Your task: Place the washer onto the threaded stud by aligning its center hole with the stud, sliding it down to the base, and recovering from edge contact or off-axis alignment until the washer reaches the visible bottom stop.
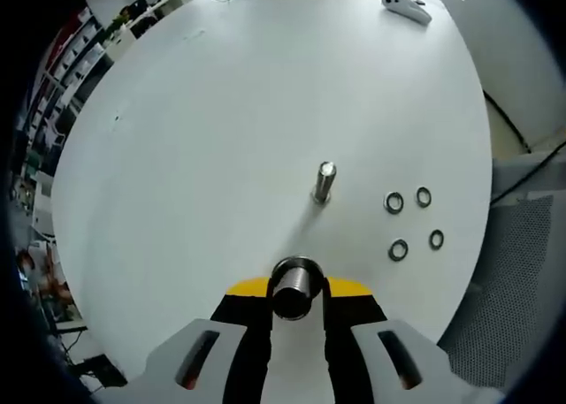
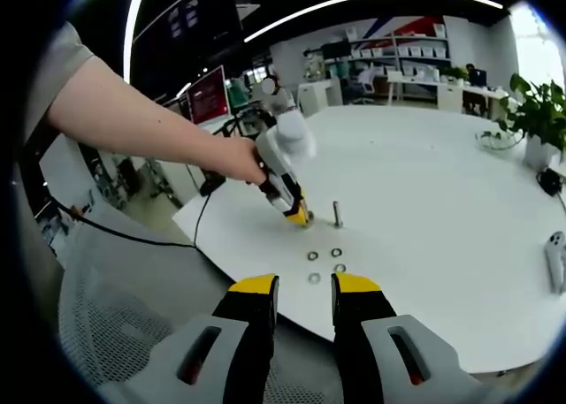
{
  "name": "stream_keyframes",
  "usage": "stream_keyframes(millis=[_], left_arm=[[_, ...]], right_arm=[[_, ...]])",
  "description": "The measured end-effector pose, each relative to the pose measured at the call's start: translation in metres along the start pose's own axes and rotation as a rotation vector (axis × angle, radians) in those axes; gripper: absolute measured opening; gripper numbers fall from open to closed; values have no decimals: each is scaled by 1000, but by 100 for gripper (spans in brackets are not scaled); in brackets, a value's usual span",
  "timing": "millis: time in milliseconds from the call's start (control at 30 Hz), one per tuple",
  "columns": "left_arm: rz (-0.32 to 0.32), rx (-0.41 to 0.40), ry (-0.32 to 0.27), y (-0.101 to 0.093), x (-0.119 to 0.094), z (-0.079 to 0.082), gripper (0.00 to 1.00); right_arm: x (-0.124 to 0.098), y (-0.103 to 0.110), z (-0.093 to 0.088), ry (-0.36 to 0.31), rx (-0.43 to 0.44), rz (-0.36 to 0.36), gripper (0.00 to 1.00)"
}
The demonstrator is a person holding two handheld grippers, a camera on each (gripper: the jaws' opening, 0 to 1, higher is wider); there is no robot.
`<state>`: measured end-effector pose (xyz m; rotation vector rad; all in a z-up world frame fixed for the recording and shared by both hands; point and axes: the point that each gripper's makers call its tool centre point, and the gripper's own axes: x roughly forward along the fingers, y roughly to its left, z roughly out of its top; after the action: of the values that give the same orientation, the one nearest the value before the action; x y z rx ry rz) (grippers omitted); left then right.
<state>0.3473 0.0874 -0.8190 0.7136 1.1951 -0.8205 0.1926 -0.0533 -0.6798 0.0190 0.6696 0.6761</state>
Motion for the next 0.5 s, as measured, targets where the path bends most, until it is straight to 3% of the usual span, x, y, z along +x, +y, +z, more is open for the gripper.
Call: stream_keyframes(millis=[200, 367, 500], left_arm=[[-19, -34, -6, 3, 0, -1, 20], [-19, -8, -1, 0, 1, 0, 21], [-12, -17, 0, 0, 2, 1, 27]], right_arm=[[0, 1, 0, 2, -2, 3, 26], [1, 2, -1, 10, -6, 11, 26], [1, 2, -2, 11, -9, 12, 26]])
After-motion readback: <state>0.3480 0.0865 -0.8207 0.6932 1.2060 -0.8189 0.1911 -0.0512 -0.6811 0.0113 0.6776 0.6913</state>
